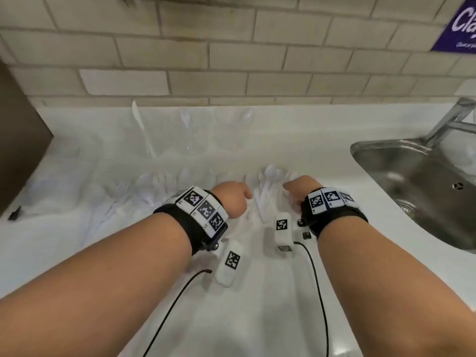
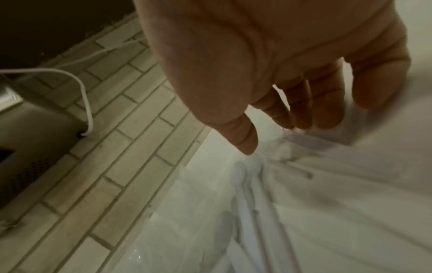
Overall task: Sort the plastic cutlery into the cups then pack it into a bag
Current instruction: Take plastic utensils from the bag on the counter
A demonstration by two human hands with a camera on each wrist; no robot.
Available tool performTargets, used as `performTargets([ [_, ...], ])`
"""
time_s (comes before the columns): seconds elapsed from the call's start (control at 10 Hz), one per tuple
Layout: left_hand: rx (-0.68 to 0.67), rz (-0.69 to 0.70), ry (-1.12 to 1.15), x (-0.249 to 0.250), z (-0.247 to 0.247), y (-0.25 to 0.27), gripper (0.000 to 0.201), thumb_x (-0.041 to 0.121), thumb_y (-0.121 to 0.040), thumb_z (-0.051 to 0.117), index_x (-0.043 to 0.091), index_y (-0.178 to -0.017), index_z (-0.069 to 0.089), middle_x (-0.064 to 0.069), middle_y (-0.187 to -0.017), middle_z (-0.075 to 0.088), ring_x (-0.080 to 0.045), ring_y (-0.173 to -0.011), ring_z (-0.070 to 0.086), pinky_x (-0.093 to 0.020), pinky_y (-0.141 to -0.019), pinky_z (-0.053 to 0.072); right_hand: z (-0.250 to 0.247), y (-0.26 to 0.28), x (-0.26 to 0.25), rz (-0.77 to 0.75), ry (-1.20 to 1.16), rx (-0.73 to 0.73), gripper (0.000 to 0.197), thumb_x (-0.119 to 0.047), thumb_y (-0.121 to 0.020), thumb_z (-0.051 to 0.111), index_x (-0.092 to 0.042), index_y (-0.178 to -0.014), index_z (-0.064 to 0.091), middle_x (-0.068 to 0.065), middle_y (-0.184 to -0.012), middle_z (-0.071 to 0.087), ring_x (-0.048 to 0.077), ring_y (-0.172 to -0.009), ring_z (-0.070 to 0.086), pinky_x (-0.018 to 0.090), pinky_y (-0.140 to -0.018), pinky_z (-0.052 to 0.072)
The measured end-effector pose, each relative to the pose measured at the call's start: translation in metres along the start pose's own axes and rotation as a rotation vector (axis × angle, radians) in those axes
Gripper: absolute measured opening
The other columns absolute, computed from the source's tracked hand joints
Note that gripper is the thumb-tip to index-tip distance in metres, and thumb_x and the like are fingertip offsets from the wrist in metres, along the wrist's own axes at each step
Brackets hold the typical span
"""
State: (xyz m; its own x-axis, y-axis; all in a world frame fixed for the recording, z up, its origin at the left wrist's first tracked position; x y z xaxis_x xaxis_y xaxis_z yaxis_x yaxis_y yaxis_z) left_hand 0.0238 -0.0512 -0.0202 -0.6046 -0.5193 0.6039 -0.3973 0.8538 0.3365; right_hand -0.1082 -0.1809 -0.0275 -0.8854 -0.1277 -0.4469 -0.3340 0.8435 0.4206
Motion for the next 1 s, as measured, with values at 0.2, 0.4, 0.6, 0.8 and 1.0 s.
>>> performTargets([
  [0.2,-0.134,-0.06,-0.12,0.007,0.009,-0.014,0.041,0.003,-0.095,0.039,0.006,-0.134,0.052,-0.009,-0.136,0.052,-0.027,-0.125,0.049,-0.029,-0.098,0.04,0.012,-0.008,-0.016,0.006,-0.009,-0.044,0.043,-0.036,-0.098,0.046,-0.003,-0.124,0.057,0.016,-0.128,0.06,0.032,-0.117,0.057,0.032,-0.084,0.044],
  [0.4,-0.136,0.02,-0.152,0.006,0.013,-0.036,0.039,0.024,-0.097,0.047,0.004,-0.129,0.055,-0.01,-0.129,0.059,-0.026,-0.118,0.055,-0.03,-0.1,0.04,0.021,-0.005,-0.042,-0.095,0.224,-0.121,0.06,-0.056,-0.08,0.067,-0.007,-0.113,0.06,0.007,-0.104,0.065,0.023,-0.085,0.058,0.029,-0.071,0.043],
  [0.6,-0.071,-0.129,0.419,-0.008,0.019,-0.053,0.032,0.006,-0.091,0.049,-0.007,-0.119,0.058,-0.02,-0.115,0.065,-0.03,-0.103,0.067,-0.035,-0.083,0.058,0.025,0.007,-0.06,-0.12,0.386,-0.175,0.04,-0.034,-0.075,0.078,-0.007,-0.101,0.063,0.005,-0.091,0.065,0.022,-0.082,0.062,0.028,-0.065,0.049],
  [0.8,-0.014,-0.102,0.353,-0.005,0.013,-0.052,0.033,0.005,-0.094,0.04,-0.011,-0.118,0.056,-0.026,-0.114,0.061,-0.033,-0.1,0.062,-0.043,-0.093,0.052,0.039,0.017,-0.081,-0.276,0.679,-0.068,0.026,-0.027,-0.09,0.059,-0.008,-0.106,0.063,0.001,-0.079,0.052,0.026,-0.088,0.058,0.029,-0.072,0.041],
  [1.0,-0.002,-0.146,0.49,-0.005,0.012,-0.055,0.03,0.01,-0.097,0.039,0.011,-0.067,0.042,-0.004,-0.072,0.046,-0.013,-0.06,0.047,-0.028,-0.062,0.05,0.041,0.01,-0.087,-0.313,0.683,-0.016,0.026,-0.017,-0.097,0.049,-0.005,-0.118,0.059,0.01,-0.126,0.06,0.028,-0.118,0.057,0.029,-0.086,0.041],
])
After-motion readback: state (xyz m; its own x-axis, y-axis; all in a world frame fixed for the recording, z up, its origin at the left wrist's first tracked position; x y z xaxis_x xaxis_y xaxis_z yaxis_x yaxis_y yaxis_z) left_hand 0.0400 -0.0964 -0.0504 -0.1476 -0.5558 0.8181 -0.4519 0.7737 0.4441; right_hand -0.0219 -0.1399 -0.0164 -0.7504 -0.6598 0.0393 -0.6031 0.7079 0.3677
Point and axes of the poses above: each hand's wrist, its own y-axis away from the middle knuckle, its own z-axis out of the palm, x = y × z, the point moved 6 cm from there along -y, towards the middle knuckle
